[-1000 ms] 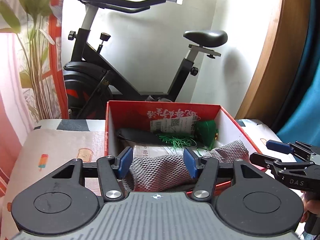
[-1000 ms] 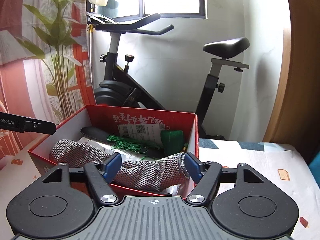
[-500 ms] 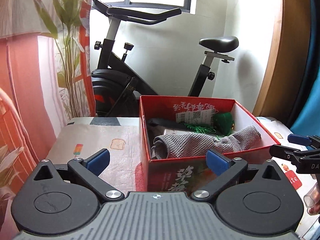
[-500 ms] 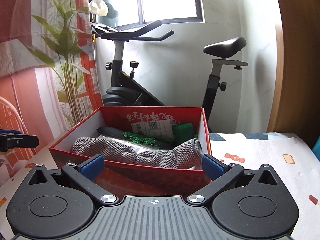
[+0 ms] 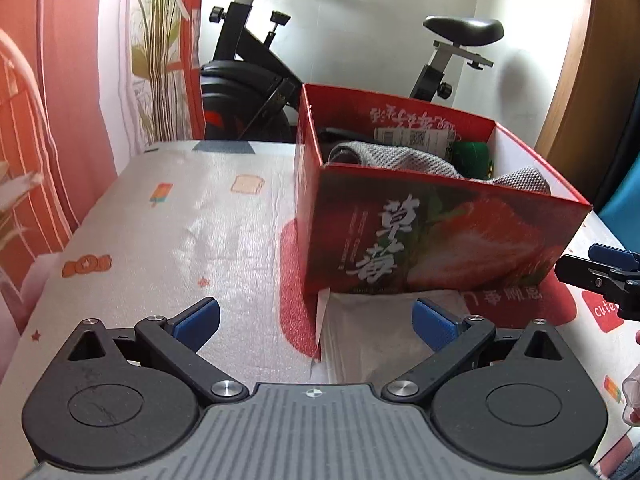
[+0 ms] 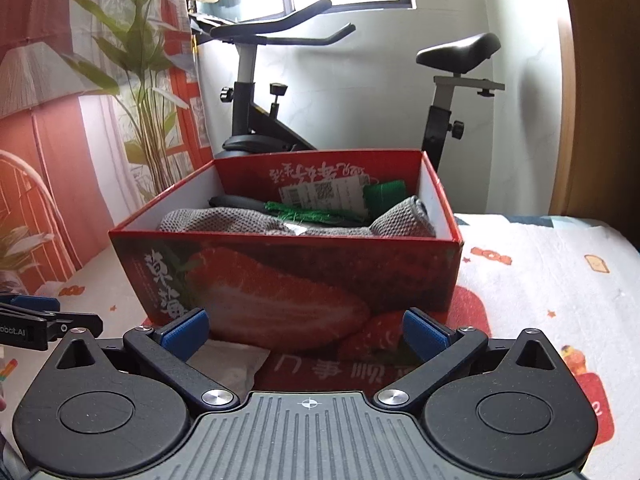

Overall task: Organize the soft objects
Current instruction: 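Move both tools down toward the white plastic bag beside the box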

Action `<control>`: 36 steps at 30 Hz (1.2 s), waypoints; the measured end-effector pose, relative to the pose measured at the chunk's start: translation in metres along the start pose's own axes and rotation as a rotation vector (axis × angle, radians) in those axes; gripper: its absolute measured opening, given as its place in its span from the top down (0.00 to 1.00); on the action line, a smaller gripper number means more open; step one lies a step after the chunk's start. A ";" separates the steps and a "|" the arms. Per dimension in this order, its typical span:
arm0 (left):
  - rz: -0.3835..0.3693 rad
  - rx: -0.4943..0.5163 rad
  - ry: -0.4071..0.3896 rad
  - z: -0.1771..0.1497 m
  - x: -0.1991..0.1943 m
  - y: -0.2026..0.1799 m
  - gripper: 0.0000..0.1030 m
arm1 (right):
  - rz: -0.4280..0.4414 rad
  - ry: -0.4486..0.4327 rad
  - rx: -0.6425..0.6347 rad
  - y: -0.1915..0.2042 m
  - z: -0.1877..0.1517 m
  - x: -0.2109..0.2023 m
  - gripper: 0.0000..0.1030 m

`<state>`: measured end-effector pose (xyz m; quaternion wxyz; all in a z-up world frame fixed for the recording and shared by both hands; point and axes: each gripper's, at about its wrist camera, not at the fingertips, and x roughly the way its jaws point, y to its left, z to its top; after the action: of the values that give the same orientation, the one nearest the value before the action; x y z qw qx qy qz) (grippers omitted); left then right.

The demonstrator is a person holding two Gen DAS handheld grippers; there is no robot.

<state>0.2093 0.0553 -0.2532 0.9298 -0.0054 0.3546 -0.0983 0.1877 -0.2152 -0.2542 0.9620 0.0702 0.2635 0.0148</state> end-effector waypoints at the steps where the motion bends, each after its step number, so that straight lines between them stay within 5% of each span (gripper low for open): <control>1: 0.002 -0.006 0.010 -0.003 0.004 0.001 0.00 | 0.007 0.011 0.001 0.001 -0.005 0.003 0.02; 12: 0.028 -0.018 0.099 -0.020 0.043 0.009 0.00 | 0.046 0.179 -0.005 0.009 -0.040 0.048 0.03; 26: -0.089 -0.056 0.105 -0.016 0.071 0.006 0.02 | 0.095 0.212 -0.016 0.013 -0.046 0.067 0.12; 31: -0.095 -0.029 0.096 -0.018 0.068 -0.001 0.29 | 0.112 0.210 -0.041 0.016 -0.050 0.069 0.16; 36: -0.155 -0.036 0.101 -0.020 0.066 -0.009 0.37 | 0.132 0.213 -0.033 0.017 -0.050 0.069 0.18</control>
<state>0.2423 0.0358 -0.3109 0.9002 -0.0446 0.4011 -0.1637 0.2216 -0.1877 -0.3290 0.9264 0.0697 0.3588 0.0900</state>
